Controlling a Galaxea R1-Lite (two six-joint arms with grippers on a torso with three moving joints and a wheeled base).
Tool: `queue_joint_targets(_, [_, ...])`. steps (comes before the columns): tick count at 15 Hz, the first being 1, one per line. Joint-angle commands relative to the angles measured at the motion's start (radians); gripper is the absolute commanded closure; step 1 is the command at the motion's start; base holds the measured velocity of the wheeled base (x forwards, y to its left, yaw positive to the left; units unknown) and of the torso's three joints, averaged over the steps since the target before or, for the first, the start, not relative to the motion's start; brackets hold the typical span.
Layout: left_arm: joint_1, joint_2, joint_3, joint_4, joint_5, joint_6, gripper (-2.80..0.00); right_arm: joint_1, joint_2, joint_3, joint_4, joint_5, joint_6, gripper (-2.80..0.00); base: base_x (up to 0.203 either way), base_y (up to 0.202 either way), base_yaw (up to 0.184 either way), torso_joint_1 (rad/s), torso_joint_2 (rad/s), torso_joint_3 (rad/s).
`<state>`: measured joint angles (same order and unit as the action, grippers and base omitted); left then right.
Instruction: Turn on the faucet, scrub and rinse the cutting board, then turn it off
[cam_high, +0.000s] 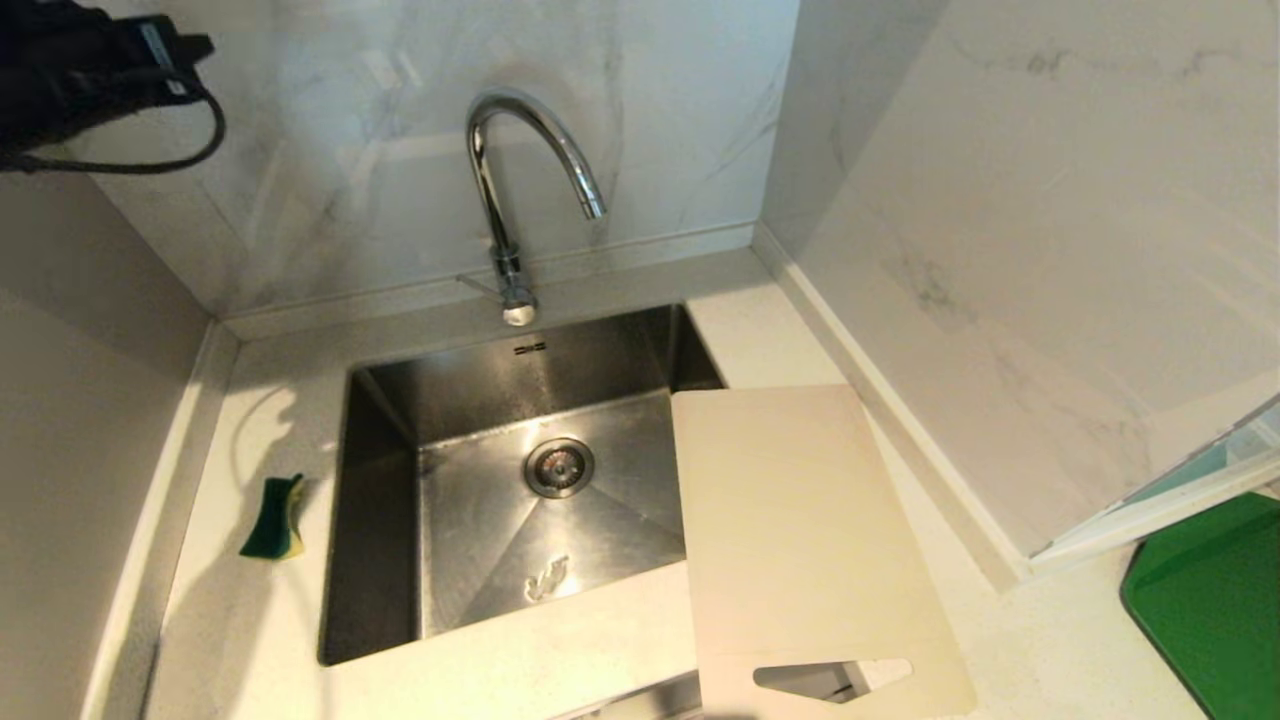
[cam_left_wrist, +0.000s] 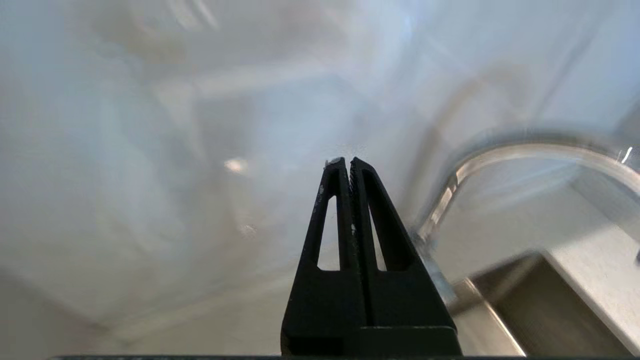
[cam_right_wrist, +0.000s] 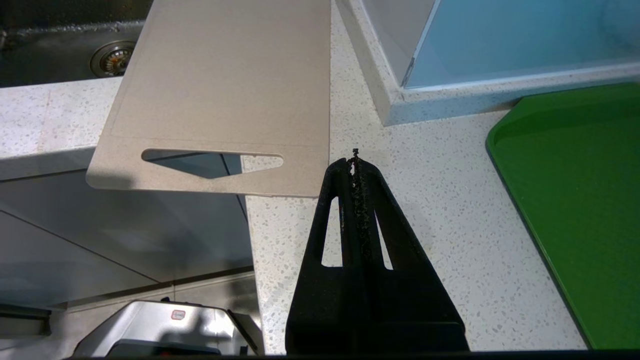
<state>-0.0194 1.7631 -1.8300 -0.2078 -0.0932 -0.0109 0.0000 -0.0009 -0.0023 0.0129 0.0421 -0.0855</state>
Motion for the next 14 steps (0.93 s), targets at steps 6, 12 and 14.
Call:
queue_joint_targets(6, [0.037, -0.278, 0.024, 0.112, -0.006, 0.016, 0.00, 0.000, 0.001, 0.002, -0.008, 0.001, 0.000, 0.00, 0.000, 0.000, 0.000, 0.000, 0.00, 0.000])
queue_joint_targets(12, [0.038, -0.586, 0.197, 0.218, -0.008, 0.020, 0.00, 0.000, 0.001, 0.002, -0.008, 0.001, 0.000, 0.00, 0.000, 0.000, 0.000, 0.000, 0.00, 0.000])
queue_joint_targets(14, [0.038, -0.710, 0.312, 0.237, -0.006, 0.042, 0.00, 0.000, 0.001, 0.002, -0.008, 0.001, 0.000, 0.00, 0.000, 0.000, 0.000, 0.000, 0.00, 0.000])
